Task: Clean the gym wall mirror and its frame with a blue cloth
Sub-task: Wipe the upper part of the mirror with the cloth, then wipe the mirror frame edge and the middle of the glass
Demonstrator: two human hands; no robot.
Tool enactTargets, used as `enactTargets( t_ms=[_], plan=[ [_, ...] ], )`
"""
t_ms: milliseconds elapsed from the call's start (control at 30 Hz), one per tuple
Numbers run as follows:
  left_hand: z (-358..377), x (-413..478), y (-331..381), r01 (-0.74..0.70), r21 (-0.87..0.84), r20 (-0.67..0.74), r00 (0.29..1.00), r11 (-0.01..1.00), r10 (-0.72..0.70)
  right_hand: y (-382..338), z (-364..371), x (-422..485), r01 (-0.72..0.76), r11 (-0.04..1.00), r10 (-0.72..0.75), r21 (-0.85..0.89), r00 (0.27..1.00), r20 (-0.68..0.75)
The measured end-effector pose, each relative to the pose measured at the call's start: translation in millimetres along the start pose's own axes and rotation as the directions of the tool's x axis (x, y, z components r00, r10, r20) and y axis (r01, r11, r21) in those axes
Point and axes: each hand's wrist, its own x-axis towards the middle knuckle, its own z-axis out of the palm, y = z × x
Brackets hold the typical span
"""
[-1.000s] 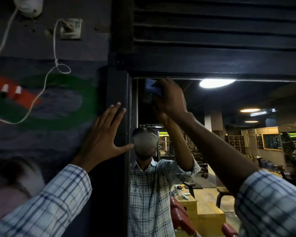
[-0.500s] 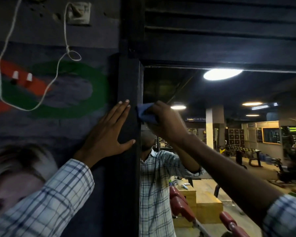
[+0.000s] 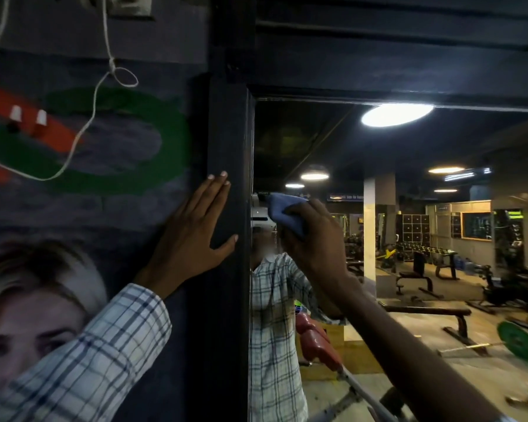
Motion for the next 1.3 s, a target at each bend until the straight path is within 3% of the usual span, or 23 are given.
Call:
enactTargets(
  t_ms=[133,233,367,533,733,967,1200,1300],
  plan=[
    [1,-7,11,0.037,-0.061,0.006,0.999,0.997,-0.036,-6,6,-26,-0.056,0.995,0.052,0.088,0.997,0.051],
    [-2,-22,24,0.072,-0.174,0.005,0.997,0.982,-0.072,-3,-2,-52,-0.208,0.935,0.221,0.289,0.975,-0.014],
    [-10,-61,62,0.151,-0.449,0.062,0.988,0.881,-0.138,-24,-29,-109,-0.453,0.701,0.53,0.55,0.848,0.022],
    [-15,-135,133,0.356,-0.716,0.271,0.934,0.6,-0.232,-59,-54,-193,-0.66,0.321,0.716,0.679,0.639,0.282],
    [-7,-239,211,0.621,-0.742,0.548,0.778,0.252,-0.307,-92,-75,-289,-0.792,-0.036,0.812,0.609,0.332,0.479],
    [-11,-318,264,0.733,-0.628,0.684,0.68,0.261,-0.264,-111,-88,-380,-0.859,-0.314,0.813,0.403,-0.024,0.581],
    [-11,-352,280,0.791,-0.554,0.776,0.603,0.26,-0.183,-110,-98,-418,-0.849,-0.446,0.742,0.283,-0.173,0.648],
    [-11,-357,286,0.817,-0.533,0.794,0.573,0.222,-0.202,-109,-101,-426,-0.83,-0.493,0.701,0.259,-0.203,0.684]
  ],
)
